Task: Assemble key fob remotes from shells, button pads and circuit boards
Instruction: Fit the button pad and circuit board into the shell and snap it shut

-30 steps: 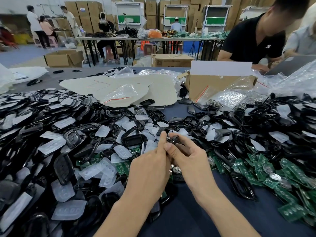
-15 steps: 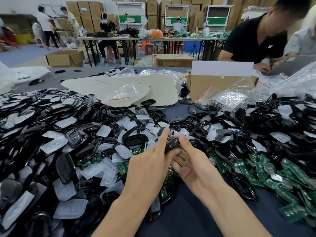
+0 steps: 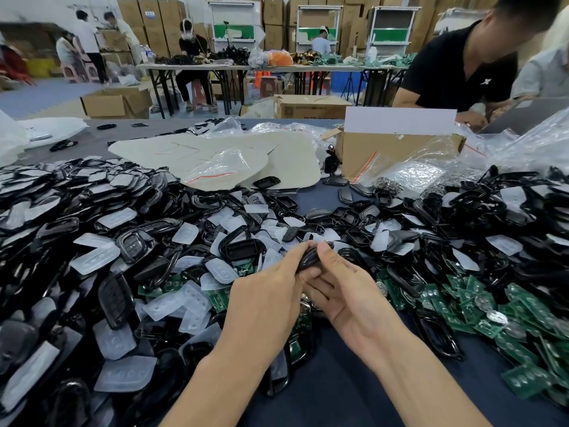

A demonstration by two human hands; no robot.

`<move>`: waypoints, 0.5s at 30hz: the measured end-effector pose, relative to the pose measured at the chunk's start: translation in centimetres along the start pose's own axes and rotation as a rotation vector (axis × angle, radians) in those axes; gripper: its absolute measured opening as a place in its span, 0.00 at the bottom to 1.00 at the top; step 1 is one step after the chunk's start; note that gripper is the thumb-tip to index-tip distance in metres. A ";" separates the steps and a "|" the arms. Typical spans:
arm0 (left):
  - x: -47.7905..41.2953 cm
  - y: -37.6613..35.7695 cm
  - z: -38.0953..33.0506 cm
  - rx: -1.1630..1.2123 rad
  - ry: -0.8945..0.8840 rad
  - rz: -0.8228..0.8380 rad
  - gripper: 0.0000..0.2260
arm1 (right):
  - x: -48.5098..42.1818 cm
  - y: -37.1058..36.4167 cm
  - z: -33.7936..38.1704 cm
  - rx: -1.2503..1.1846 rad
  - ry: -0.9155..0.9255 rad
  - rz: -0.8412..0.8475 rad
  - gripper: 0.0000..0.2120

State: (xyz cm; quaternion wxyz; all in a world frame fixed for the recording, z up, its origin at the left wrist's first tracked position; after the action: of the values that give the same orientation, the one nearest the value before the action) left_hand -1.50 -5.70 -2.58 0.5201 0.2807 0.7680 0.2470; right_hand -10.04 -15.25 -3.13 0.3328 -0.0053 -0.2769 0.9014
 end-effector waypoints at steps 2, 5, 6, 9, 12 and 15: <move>-0.1 -0.1 0.0 0.013 0.044 -0.001 0.18 | 0.0 -0.1 0.2 0.062 0.070 -0.014 0.13; -0.3 -0.3 0.4 0.366 0.338 0.048 0.19 | 0.0 0.1 0.9 0.152 0.238 -0.054 0.14; -0.4 -0.4 0.6 0.591 0.465 0.062 0.17 | 0.0 0.3 1.2 0.186 0.301 -0.066 0.15; -1.2 -0.1 0.8 1.396 0.850 0.040 0.10 | 0.4 0.6 1.9 0.320 0.443 -0.086 0.16; -1.3 0.1 0.4 1.667 0.959 0.144 0.18 | 1.0 0.2 2.1 0.473 0.529 -0.029 0.13; -1.1 0.1 0.3 1.756 0.924 0.272 0.17 | 1.4 -0.3 2.1 0.529 0.542 0.064 0.12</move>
State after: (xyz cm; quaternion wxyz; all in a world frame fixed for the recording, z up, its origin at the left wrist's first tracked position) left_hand -0.90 -6.35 -1.87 -0.2535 0.5272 0.7664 -0.2654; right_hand -11.35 -15.21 -0.95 0.3554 -0.1661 0.0638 0.9176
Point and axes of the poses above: each hand's wrist, its own x-axis away from the middle knuckle, its own y-axis out of the back of the hand, z = x × y, the point moved 2 cm from there along -x, towards the middle knuckle, and after that the axes turned 9 degrees about x, right-handed, at the moved point
